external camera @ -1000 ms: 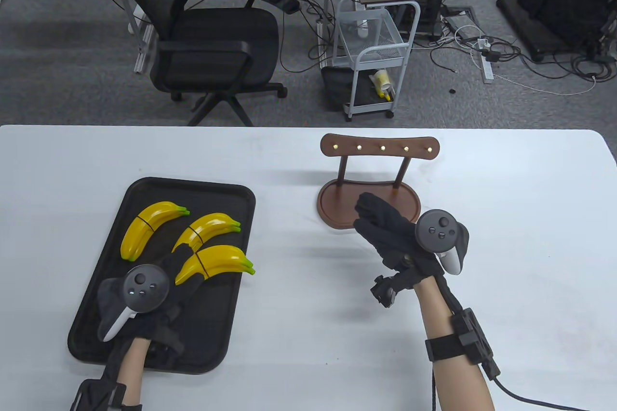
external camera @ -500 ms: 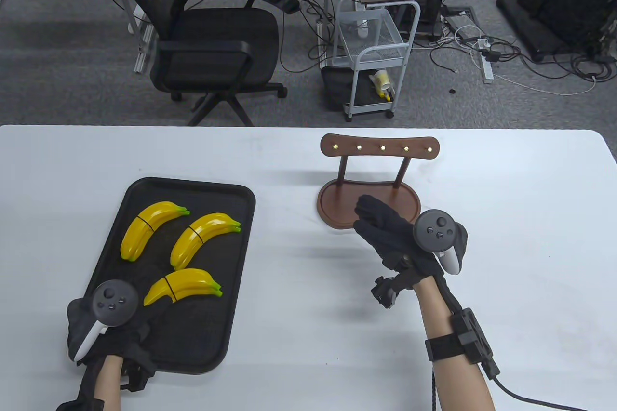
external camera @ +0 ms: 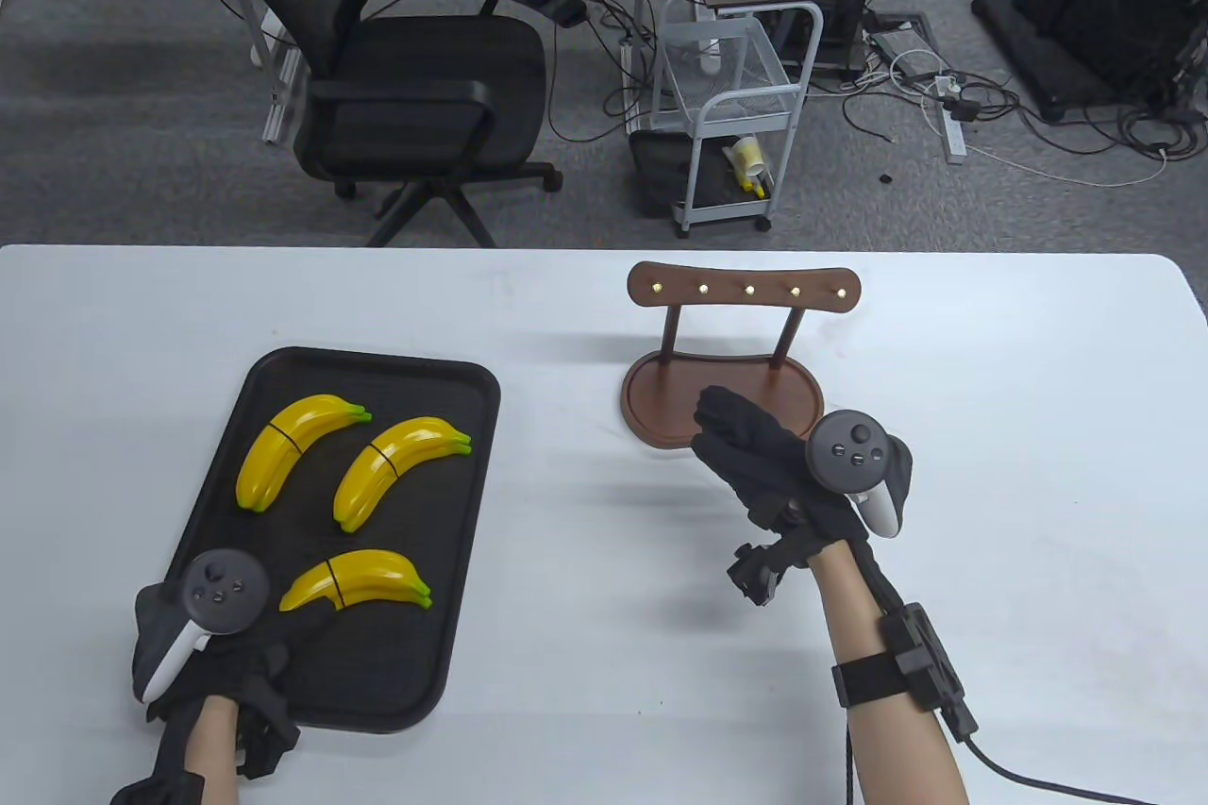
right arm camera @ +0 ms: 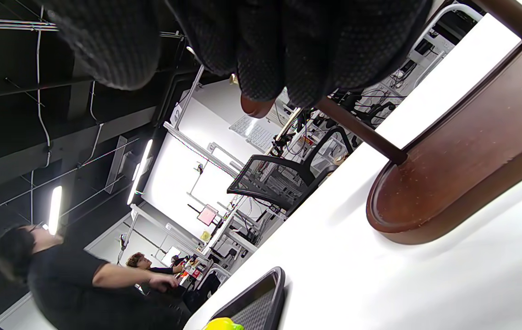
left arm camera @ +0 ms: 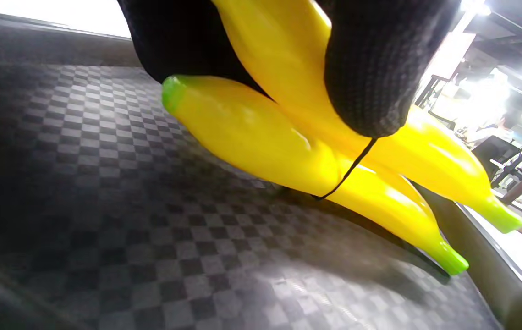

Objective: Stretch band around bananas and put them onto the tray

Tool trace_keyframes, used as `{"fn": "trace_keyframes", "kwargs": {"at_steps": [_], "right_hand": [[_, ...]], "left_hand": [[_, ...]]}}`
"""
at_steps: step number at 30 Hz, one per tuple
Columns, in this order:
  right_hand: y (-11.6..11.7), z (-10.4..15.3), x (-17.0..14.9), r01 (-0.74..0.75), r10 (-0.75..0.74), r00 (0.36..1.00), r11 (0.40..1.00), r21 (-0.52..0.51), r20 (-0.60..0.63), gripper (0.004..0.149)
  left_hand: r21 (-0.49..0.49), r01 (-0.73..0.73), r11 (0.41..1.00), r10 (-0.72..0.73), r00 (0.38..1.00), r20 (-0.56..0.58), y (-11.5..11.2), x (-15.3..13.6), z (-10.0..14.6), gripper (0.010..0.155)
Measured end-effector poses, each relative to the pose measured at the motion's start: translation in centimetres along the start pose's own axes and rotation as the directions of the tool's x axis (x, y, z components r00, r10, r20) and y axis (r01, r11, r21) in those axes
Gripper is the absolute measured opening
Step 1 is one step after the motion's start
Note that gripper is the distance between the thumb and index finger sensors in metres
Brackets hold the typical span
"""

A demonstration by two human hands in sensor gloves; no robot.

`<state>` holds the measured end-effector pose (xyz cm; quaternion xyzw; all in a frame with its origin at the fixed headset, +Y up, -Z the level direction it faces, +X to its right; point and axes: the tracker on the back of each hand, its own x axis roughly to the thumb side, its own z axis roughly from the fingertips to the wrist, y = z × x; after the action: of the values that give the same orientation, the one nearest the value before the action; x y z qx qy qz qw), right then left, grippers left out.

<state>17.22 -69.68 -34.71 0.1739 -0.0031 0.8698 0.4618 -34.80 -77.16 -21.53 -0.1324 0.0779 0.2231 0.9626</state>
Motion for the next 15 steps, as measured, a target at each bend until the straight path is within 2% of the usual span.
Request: {"fn": "trace_keyframes", "kwargs": {"at_steps": [9,15], "right_hand": [[-0.1,0.0,-0.1,0.013,-0.013,1.000,1.000,0.006,-0.008,0.065],[-0.4,0.0,0.0,0.003,-0.003,1.000,1.000,0.004,-0.004,0.065]], "left_hand": [[-0.001,-0.060,0.998,0.060,0.998,0.016,0.4,-0.2,0.2,0.067],[0.069,-0.080,0.994,0.075,0.995,0.060,1.9,0.9,0.7,0.067]]}}
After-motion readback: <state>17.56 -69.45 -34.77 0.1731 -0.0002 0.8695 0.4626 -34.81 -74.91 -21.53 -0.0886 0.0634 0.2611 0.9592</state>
